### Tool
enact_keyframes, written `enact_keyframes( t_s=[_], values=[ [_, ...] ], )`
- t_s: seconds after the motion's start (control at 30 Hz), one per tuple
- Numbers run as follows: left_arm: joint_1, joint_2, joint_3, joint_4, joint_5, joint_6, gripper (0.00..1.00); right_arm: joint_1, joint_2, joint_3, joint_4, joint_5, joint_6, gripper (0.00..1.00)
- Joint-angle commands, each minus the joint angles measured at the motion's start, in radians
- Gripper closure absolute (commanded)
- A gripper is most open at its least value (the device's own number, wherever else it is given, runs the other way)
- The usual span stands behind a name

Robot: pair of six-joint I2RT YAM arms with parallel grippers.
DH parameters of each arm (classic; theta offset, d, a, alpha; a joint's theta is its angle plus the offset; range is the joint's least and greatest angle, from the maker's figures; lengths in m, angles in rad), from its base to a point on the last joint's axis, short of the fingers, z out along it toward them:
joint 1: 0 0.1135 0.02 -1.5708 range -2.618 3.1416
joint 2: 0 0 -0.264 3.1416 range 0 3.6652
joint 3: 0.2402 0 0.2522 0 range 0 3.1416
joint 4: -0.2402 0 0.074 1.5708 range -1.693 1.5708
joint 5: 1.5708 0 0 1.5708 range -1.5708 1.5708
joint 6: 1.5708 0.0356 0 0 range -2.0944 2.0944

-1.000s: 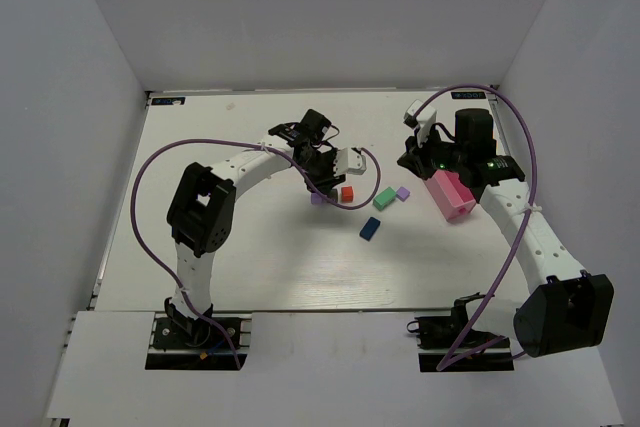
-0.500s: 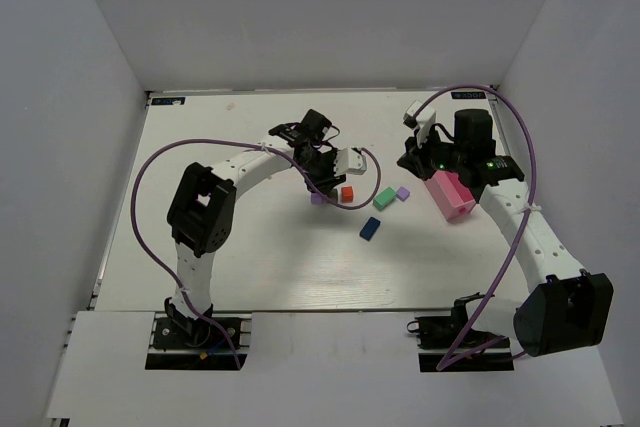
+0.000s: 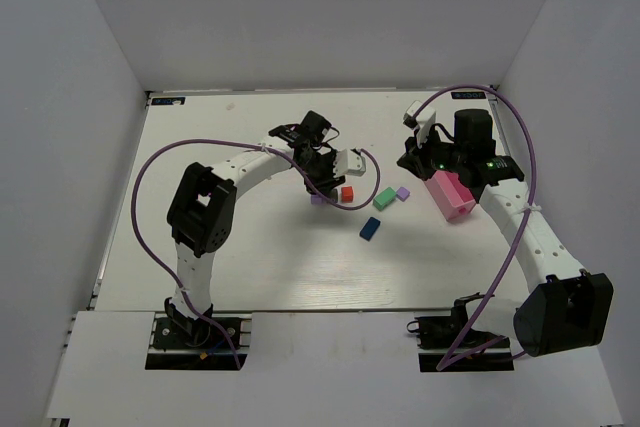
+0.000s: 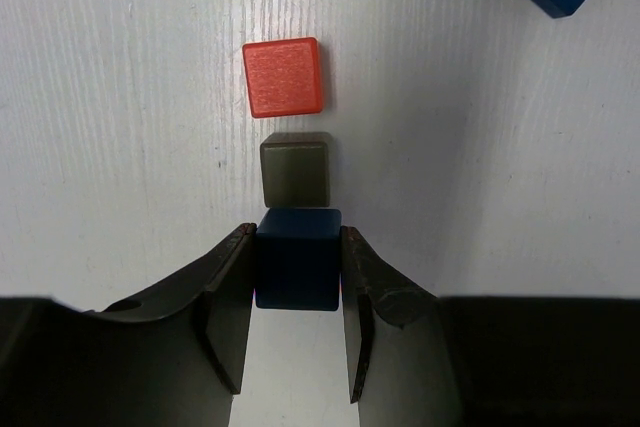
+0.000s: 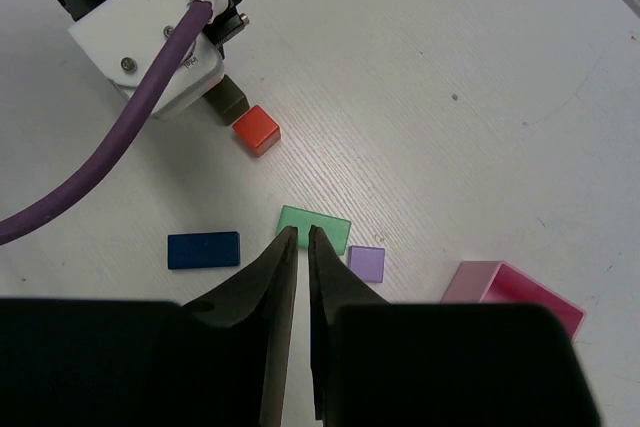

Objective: Build the wood block tower

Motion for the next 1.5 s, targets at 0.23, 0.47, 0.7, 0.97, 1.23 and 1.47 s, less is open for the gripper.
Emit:
enact_keyframes(
  t_s=[0.23, 0.47, 0.7, 0.97, 1.23, 1.47],
  values=[
    [-0.003, -0.015, -0.006, 0.017, 0.002, -0.009, 0.77, 0.005, 0.003, 0.003, 0.005, -0.013, -0.008, 0.85],
    [-0.003, -0.015, -0.006, 0.017, 0.002, -0.009, 0.77, 0.006, 0.001, 0.003, 0.003, -0.011, -0.008, 0.85],
    [-0.003, -0.006, -0.006, 0.027, 0.011, -0.018, 0.76, 0.005, 0.004, 0.007, 0.003, -0.013, -0.008, 0.85],
    [-0.013, -0.006, -0.006, 0.036, 0.011, -0.027, 0.76, 0.005, 0.003, 0.004, 0.002, -0.014, -0.011, 0.85],
    [-0.013, 0.003, -0.006, 0.036, 0.011, -0.027, 0.75, 0.005, 0.001, 0.004, 0.002, -0.013, -0.011, 0.85],
    [-0.013, 0.003, -0.006, 0.045, 0.011, -0.027, 0.74, 0.003, 0.001, 0.003, 0.002, -0.016, -0.01, 0.85]
  ],
)
